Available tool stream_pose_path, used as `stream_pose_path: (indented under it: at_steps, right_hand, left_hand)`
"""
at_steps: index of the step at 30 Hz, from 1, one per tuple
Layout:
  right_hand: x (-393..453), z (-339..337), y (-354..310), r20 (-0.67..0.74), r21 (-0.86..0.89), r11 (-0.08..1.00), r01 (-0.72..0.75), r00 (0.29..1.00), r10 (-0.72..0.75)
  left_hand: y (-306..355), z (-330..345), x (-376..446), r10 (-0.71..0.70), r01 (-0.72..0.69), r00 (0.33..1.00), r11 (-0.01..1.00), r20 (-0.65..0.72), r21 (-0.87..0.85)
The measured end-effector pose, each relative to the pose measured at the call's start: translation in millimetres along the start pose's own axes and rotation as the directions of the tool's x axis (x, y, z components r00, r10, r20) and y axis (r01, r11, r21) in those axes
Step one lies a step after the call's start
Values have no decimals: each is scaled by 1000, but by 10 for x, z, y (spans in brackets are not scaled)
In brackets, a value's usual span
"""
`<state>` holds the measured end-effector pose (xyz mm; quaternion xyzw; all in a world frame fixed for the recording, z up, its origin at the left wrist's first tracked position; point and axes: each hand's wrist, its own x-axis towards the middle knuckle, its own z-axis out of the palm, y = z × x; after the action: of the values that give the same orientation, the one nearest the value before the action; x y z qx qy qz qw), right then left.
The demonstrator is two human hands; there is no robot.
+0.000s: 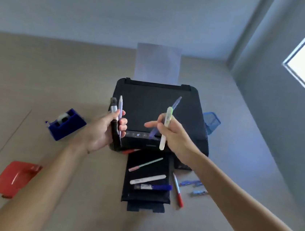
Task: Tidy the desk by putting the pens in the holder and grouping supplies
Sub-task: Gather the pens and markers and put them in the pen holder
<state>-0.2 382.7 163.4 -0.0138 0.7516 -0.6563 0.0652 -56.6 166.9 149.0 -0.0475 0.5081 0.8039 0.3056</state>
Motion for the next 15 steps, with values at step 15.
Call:
stream_pose_path:
  at_steps: [15]
  right_hand:
    - [341, -2916, 893, -568, 345, 932, -116, 765, 305]
  left_hand:
    - [-754, 2750, 1942, -5, 26, 989, 989, -146, 143]
